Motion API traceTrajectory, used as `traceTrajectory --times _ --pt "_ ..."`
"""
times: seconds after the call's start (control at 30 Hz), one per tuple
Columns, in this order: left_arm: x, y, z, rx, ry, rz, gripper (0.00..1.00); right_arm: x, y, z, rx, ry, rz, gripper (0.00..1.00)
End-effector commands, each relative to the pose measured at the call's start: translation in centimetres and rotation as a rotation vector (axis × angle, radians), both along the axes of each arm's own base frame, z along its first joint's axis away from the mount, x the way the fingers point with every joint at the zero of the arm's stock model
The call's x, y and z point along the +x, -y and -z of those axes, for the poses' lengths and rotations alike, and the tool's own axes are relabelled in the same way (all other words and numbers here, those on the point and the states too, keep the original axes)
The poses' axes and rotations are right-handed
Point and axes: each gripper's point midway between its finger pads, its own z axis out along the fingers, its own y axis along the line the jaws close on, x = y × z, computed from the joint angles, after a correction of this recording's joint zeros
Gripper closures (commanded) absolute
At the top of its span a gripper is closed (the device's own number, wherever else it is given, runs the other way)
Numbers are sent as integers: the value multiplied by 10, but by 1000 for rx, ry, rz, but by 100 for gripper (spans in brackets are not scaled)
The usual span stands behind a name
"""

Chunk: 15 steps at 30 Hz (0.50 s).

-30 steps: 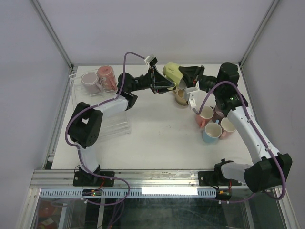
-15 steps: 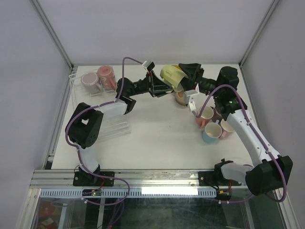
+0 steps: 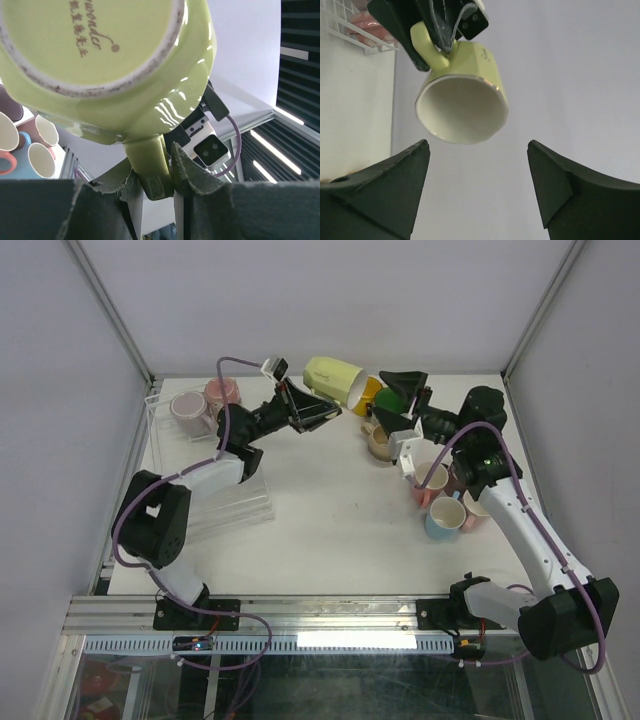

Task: Load the cups into the dish rack
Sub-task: Pick up the cup at the center of the board.

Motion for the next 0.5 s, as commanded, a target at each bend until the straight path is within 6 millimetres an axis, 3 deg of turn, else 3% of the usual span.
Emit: traceTrajectory --times 0.0,0.2,0.47 --pt "-16 -38 -57 -83 216 -170 100 -13 3 -22 118 -96 2 19" --pt "-3 -66 -58 59 223 -348 100 -5 11 -24 333 -428 78 13" --pt "17 -115 -25 462 160 -617 100 14 20 11 445 -718 142 12"
